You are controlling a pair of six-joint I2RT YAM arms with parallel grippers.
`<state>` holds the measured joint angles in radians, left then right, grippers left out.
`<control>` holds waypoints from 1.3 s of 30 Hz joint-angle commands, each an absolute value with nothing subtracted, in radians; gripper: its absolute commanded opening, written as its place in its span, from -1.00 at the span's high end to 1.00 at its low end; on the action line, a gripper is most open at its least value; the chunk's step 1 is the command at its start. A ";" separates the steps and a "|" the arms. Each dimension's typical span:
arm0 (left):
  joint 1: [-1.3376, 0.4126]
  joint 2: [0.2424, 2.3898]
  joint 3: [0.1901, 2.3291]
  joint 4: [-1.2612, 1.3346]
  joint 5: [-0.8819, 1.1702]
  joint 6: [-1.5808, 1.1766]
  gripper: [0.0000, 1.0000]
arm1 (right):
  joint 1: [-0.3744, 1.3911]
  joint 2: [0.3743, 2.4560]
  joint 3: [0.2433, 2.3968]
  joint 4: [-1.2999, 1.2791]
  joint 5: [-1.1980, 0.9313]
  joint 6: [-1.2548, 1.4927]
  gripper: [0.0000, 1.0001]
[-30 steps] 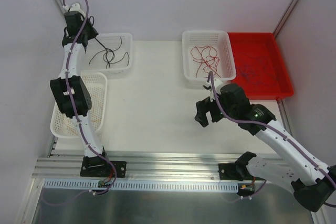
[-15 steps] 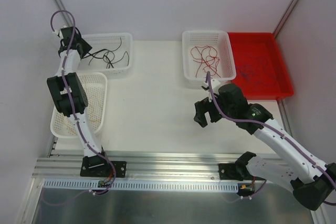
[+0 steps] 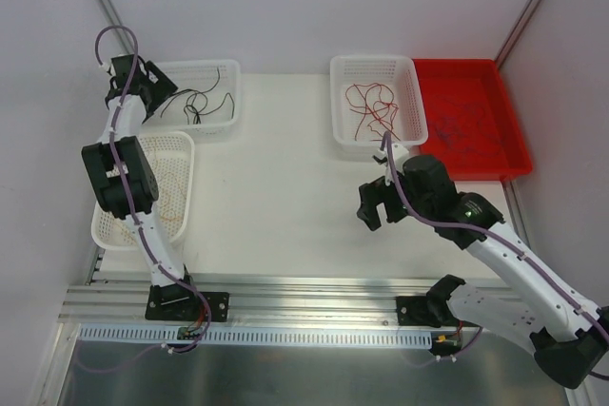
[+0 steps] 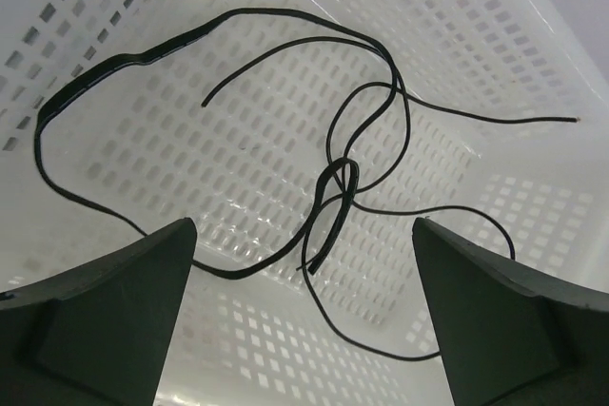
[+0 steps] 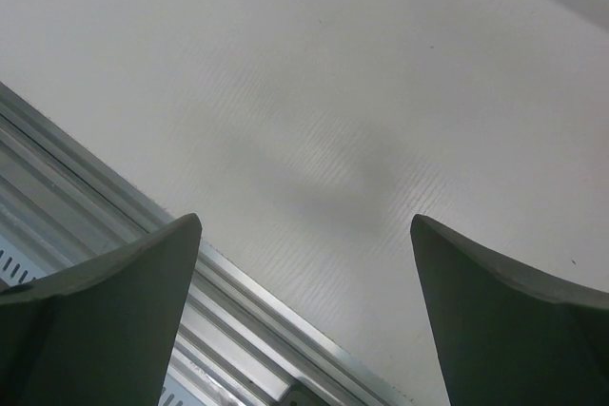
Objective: Untangle the cables
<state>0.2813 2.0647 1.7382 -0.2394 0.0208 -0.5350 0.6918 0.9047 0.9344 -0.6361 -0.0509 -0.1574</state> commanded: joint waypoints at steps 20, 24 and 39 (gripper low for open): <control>0.278 1.154 1.333 -0.474 0.196 -0.365 -0.98 | 0.696 0.629 1.063 -0.879 0.391 -0.012 -0.94; 0.279 0.863 1.312 -0.623 0.222 -0.311 -0.98 | 0.695 0.571 1.117 -0.954 0.457 0.020 -0.94; 0.091 0.144 1.117 -0.949 -0.075 -0.362 -0.98 | 0.696 0.270 1.105 -1.032 0.517 0.021 -0.93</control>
